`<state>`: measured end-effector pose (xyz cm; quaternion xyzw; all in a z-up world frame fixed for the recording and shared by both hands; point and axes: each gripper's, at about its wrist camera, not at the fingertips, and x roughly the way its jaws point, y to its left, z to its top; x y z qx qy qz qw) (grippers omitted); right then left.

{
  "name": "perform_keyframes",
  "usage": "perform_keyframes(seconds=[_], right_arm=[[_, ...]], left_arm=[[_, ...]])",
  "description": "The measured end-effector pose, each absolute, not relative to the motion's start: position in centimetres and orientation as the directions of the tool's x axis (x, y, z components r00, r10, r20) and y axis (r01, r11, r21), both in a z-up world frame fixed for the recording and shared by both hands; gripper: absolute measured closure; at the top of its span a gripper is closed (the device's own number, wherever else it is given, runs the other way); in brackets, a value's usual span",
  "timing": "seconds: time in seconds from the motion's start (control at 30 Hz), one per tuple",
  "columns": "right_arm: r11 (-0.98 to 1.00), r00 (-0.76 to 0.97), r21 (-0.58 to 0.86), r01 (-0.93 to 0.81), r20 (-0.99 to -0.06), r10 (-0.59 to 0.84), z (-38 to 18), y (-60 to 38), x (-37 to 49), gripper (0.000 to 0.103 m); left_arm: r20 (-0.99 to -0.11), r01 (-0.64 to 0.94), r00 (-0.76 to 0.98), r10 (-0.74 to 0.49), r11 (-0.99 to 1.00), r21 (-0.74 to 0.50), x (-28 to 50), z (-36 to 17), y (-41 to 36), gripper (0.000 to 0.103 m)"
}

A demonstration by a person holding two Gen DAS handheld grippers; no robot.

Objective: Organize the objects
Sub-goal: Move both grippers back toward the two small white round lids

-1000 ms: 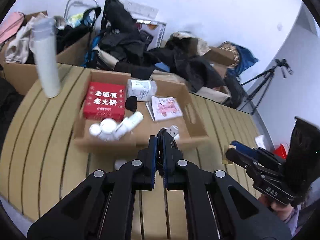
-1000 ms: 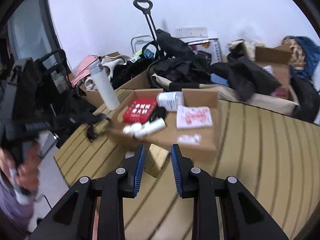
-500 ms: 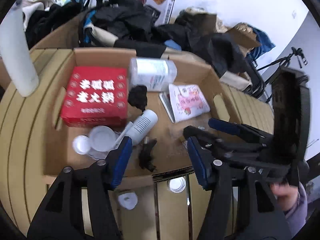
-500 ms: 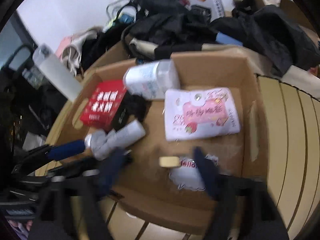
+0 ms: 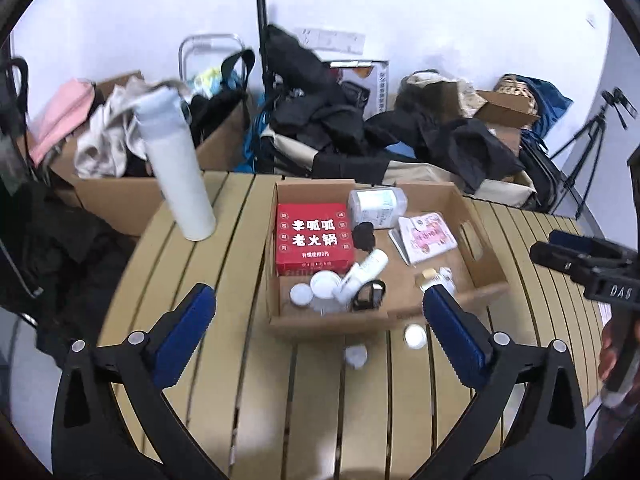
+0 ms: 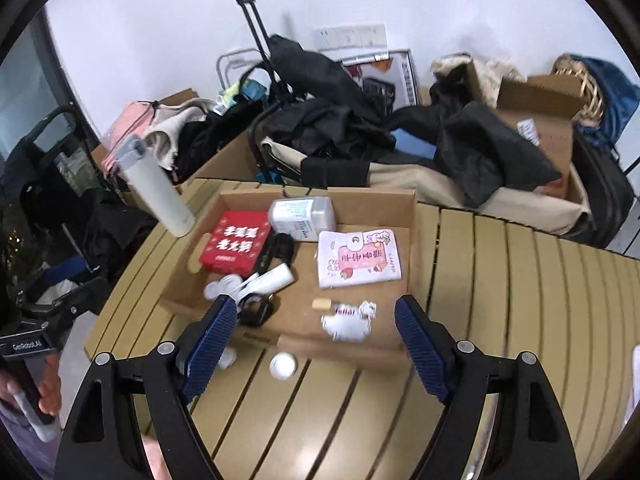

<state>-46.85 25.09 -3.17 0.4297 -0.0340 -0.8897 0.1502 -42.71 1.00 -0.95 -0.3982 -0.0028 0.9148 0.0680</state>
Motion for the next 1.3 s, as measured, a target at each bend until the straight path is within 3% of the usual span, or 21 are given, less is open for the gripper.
perform_keyframes(seconds=[0.2, 0.4, 0.5, 0.57, 0.63, 0.73, 0.93, 1.03, 1.13, 1.3], right_arm=[[-0.950, -0.634, 0.164, 0.267, -0.712, -0.301, 0.3, 24.9, -39.3, 0.018], [-0.947, -0.694, 0.129, 0.293, -0.652, -0.304, 0.8, 24.3, -30.0, 0.018], [-0.938, -0.719, 0.210, 0.276, -0.602, -0.347, -1.1, 24.7, -24.2, 0.018], [-0.922, -0.700, 0.288, 0.259, -0.602, -0.385, -3.9, 24.7, -20.9, 0.018], [-0.898, -0.656, 0.361, 0.250, -0.620, -0.431, -6.6, 24.3, -19.5, 0.019], [-0.933, -0.654, 0.243, 0.264, -0.666, -0.358, -6.9, 22.4, -19.6, 0.019], [-0.946, -0.708, 0.160, 0.283, -0.630, -0.318, -6.0, 21.3, -19.4, 0.019], [-0.945, -0.681, 0.187, 0.269, -0.657, -0.323, -8.0, 21.6, -20.0, 0.019], [-0.944, -0.643, 0.210, 0.253, -0.693, -0.326, -10.2, 21.8, -21.5, 0.019], [-0.946, -0.579, 0.236, 0.222, -0.749, -0.323, -13.7, 21.4, -27.1, 0.025]], left_arm=[[-0.681, -0.163, -0.717, 0.151, -0.986, -0.047, -35.5, 2.3, 0.7, 0.000], [-0.658, -0.141, -0.743, 0.122, -0.990, -0.025, -27.0, 1.4, 0.6, 0.000], [-0.623, -0.092, -0.775, 0.106, -0.994, -0.055, -21.1, -0.8, 0.2, 0.000], [-0.647, -0.074, -0.754, 0.117, -0.993, -0.094, -18.9, -2.8, 0.1, 0.000], [-0.708, -0.092, -0.694, 0.126, -0.992, -0.086, -19.0, -4.6, 0.7, 0.000], [-0.706, -0.028, -0.707, 0.027, -1.000, -0.011, -19.3, -4.9, 0.7, 0.000], [-0.709, 0.002, -0.703, 0.055, -0.997, -0.080, -20.1, -5.4, -1.0, 0.000], [-0.733, 0.005, -0.677, 0.066, -0.995, -0.095, -20.9, -7.0, -1.6, 0.000], [-0.762, -0.008, -0.625, 0.166, -0.979, -0.206, -22.7, -8.4, -2.4, 0.000], [-0.800, 0.005, -0.587, 0.127, -0.987, -0.160, -26.3, -10.6, -2.6, 0.000]])
